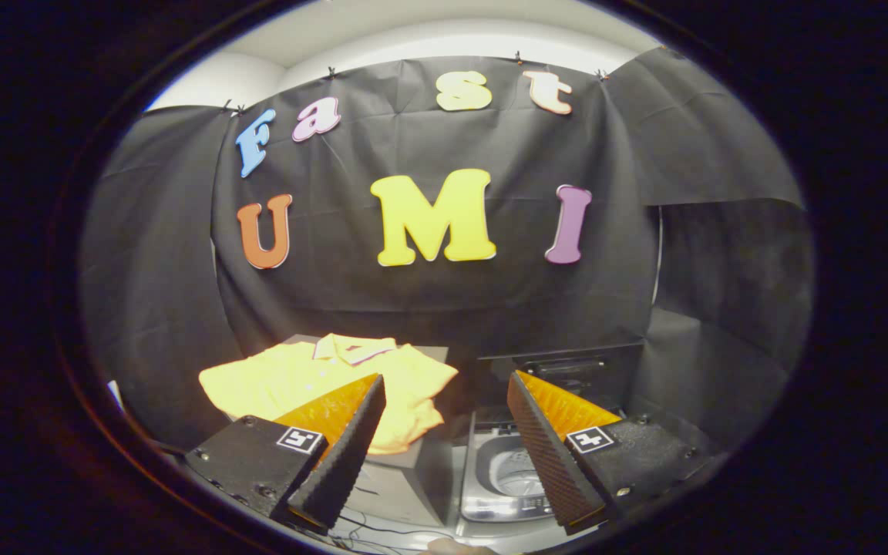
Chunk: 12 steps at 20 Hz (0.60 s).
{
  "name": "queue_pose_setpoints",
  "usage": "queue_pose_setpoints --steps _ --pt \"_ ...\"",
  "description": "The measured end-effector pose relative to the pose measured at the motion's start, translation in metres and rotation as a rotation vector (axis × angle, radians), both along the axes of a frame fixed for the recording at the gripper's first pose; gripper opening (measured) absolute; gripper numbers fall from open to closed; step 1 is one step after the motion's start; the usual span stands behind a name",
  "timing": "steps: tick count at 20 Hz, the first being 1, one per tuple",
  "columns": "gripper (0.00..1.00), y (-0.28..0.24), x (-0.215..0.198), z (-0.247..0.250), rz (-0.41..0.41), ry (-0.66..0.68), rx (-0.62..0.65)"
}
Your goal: Put the clothes into the washing machine and then close the washing machine lid.
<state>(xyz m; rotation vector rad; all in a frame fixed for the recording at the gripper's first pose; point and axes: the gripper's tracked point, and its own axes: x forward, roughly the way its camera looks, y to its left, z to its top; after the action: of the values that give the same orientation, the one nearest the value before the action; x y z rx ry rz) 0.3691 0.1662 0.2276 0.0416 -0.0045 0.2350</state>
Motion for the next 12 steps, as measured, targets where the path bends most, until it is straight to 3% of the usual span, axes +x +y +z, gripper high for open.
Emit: queue_pose_setpoints --steps 12 --pt "1.0 0.162 0.095 -0.018 0.114 0.218 -0.007"
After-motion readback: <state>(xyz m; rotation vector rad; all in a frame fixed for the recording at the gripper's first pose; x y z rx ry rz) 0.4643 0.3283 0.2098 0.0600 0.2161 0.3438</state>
